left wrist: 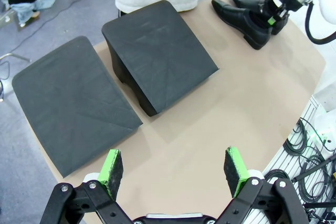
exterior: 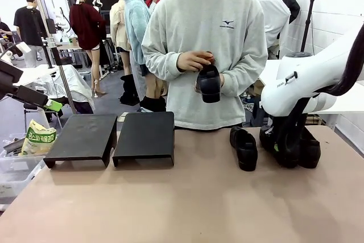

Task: Organize the shoes by placing them on the stand.
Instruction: Pick up one Shoe and place it in the middle of the table.

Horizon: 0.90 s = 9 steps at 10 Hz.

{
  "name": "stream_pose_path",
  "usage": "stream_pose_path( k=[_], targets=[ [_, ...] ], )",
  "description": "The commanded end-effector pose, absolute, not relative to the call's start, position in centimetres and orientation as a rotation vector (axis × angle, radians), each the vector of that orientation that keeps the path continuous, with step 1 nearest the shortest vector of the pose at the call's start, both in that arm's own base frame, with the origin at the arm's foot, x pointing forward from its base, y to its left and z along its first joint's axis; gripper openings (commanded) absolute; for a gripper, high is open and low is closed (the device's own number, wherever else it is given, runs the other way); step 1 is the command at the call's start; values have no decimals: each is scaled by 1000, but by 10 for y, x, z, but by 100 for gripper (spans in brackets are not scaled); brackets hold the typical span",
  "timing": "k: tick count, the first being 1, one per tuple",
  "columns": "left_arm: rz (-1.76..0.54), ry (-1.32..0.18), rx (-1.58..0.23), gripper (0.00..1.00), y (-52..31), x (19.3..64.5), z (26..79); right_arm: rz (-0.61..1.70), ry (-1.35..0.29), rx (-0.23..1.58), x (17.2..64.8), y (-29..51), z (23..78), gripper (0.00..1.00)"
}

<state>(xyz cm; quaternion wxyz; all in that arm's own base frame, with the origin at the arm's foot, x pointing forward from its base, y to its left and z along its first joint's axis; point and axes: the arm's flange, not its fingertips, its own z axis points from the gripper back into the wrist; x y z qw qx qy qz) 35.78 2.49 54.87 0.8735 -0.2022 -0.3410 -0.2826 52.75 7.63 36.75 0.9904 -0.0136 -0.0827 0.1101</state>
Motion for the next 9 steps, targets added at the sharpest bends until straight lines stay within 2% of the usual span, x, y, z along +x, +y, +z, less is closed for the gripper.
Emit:
stream_pose_path(
  k=[1,2,6,7,9],
  targets=[
    [-614,-718,-429,100,28,358,548,157,-225,-24,488,64,416,0],
    [-614,-718,-429,100,28,358,548,162,-277,1,469,61,436,0],
    [-614,-718,-429,100,28,358,548,189,-286,-56,392,69,468,0],
    [-614,-718,-429,100,28,358,548,165,-286,-27,430,60,467,0],
    [-614,-718,-429,100,28,358,548,165,-286,-27,430,60,467,0]
  ],
)
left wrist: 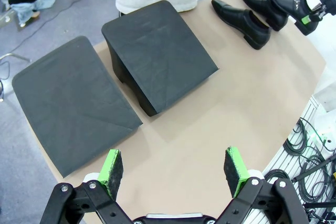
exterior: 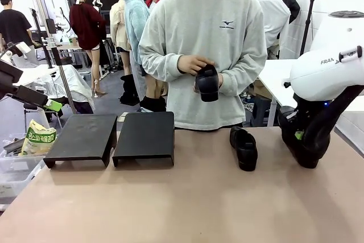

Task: Organize the shoes by placing them on the stand.
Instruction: Pick up one Shoe and place it in the middle of the table.

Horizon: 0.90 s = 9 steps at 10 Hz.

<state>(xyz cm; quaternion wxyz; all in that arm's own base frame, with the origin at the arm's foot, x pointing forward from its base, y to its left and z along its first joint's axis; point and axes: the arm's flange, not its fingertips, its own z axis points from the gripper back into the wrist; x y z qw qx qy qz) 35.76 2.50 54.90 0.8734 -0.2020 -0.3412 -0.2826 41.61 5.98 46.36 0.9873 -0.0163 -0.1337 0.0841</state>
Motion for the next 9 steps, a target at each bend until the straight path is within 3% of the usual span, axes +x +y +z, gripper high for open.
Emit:
stream_pose_path(
  k=[1,3,5,7,9],
  targets=[
    [-614,-718,-429,100,28,358,548,165,-286,-27,430,60,467,0],
    [-614,-718,-429,100,28,358,548,76,-216,-54,406,85,478,0],
    [-614,-718,-429,100,28,358,548,-33,-244,-147,367,121,507,0],
    [-614,-718,-429,100,28,358,548,60,-259,-72,335,159,523,0],
    [-614,-718,-429,100,28,358,548,14,-243,-2,307,205,539,0]
  ],
)
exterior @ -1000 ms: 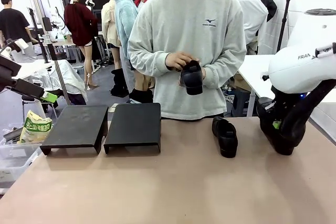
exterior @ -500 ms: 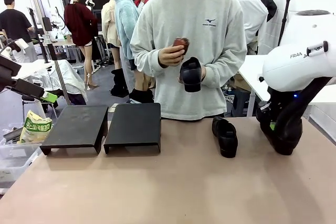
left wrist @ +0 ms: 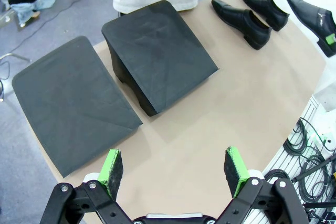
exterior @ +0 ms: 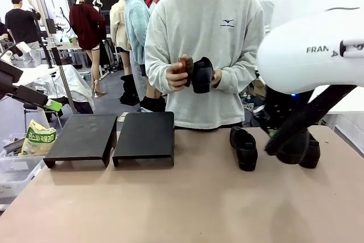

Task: Organize the shoes by placing them on the stand.
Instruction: Pick up one Shoe and place it in the middle of the table.

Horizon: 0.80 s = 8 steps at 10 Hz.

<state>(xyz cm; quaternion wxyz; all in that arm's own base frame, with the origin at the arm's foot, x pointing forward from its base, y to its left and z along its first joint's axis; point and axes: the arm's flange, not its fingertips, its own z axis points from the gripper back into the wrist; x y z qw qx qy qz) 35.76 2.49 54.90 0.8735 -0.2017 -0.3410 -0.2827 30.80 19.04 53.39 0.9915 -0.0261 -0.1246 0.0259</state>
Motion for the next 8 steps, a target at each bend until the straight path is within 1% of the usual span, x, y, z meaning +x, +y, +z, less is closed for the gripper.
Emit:
stream_pose_path(
  k=[1,3,5,6,7,8],
  targets=[
    [-614,-718,-429,100,28,358,548,29,-244,50,297,226,542,0],
    [-614,-718,-429,100,28,358,548,47,-208,115,296,265,540,0],
    [-614,-718,-429,100,28,358,548,85,-159,127,291,293,534,0],
    [-614,-718,-429,100,28,358,548,79,-132,101,299,294,529,0],
    [-614,-718,-429,100,28,358,548,97,-171,106,285,281,533,0],
    [-614,-718,-429,100,28,358,548,97,-171,106,285,281,533,0]
  ],
)
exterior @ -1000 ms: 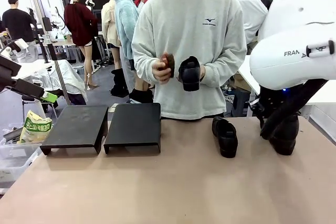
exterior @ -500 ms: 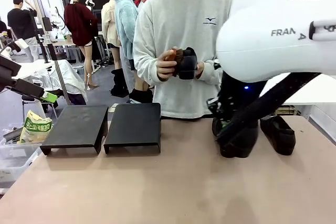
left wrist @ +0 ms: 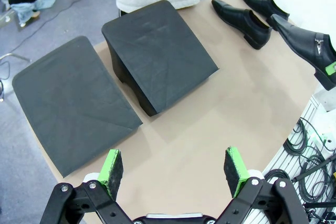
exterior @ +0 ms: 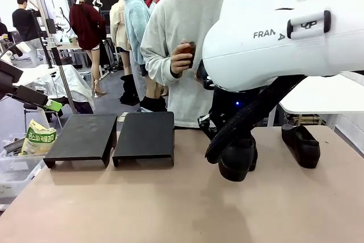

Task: Organize the shoes by placing them on the stand.
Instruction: Pick up one Shoe and place it in the middle of the table.

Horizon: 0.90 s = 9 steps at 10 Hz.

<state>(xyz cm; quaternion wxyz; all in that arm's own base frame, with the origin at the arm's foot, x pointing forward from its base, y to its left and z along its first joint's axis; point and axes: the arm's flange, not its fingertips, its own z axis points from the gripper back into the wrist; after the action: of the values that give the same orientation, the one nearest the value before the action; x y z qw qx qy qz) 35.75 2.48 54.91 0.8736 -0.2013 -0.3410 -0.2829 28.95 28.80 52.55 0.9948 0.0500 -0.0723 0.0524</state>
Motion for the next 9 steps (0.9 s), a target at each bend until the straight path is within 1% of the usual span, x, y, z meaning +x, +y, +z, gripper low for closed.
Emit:
stream_pose_path(
  k=[1,2,3,4,5,6,7,9],
  targets=[
    [-614,-718,-429,100,28,358,548,97,-171,106,285,281,533,0],
    [-614,-718,-429,100,28,358,548,105,-145,100,290,288,526,0],
    [-614,-718,-429,100,28,358,548,165,-134,137,283,304,514,0],
    [-614,-718,-429,100,28,358,548,203,-175,97,265,328,504,0],
    [-614,-718,-429,100,28,358,548,184,-222,27,254,343,492,0],
    [-614,-718,-429,100,28,358,548,140,-243,-11,253,352,477,0],
    [-614,-718,-429,100,28,358,548,146,-219,-1,250,362,464,0],
    [-614,-718,-429,100,28,358,548,75,-247,-17,243,376,440,0]
  ],
)
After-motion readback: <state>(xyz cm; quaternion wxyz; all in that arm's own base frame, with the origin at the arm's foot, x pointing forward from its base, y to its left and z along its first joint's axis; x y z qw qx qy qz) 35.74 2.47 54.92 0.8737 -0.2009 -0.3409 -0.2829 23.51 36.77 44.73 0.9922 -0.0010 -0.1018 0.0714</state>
